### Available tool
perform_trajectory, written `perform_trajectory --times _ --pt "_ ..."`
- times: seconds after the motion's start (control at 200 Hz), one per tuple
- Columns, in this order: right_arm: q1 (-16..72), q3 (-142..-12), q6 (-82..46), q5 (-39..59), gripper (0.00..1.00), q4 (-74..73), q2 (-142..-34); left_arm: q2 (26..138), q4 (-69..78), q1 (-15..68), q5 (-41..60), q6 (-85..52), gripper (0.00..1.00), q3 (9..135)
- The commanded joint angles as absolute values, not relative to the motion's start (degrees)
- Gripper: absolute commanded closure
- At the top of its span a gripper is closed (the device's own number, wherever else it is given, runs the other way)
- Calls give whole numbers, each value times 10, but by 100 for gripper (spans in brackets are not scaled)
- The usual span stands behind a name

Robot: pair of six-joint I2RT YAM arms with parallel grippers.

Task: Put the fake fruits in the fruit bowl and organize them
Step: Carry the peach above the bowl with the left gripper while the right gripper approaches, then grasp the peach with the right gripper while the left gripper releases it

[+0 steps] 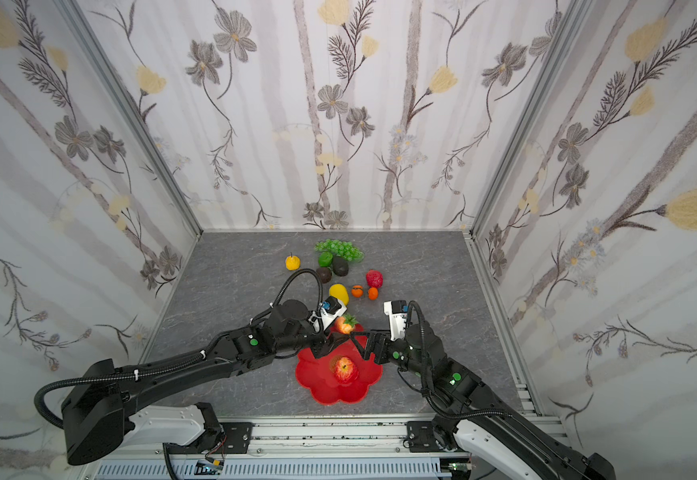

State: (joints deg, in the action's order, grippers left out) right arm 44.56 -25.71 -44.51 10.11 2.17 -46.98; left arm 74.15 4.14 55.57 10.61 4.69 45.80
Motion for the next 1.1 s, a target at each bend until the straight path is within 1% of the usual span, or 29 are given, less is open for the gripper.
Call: perform_trajectory --times 0.0,0.245,0.43,0.769,1.094 --pt "455 -267 -448 98 16 0 -480 747 44 565 116 73 48 471" --pt "471 -275 -442 88 21 9 -486 755 33 581 136 86 47 480" --pt "471 -276 -433 86 30 16 -491 765 13 592 143 92 47 492" --pt "471 -276 -432 83 44 22 -511 779 -14 601 145 99 46 514" --pt "471 -276 -430 72 58 29 -512 782 -8 602 135 101 44 514"
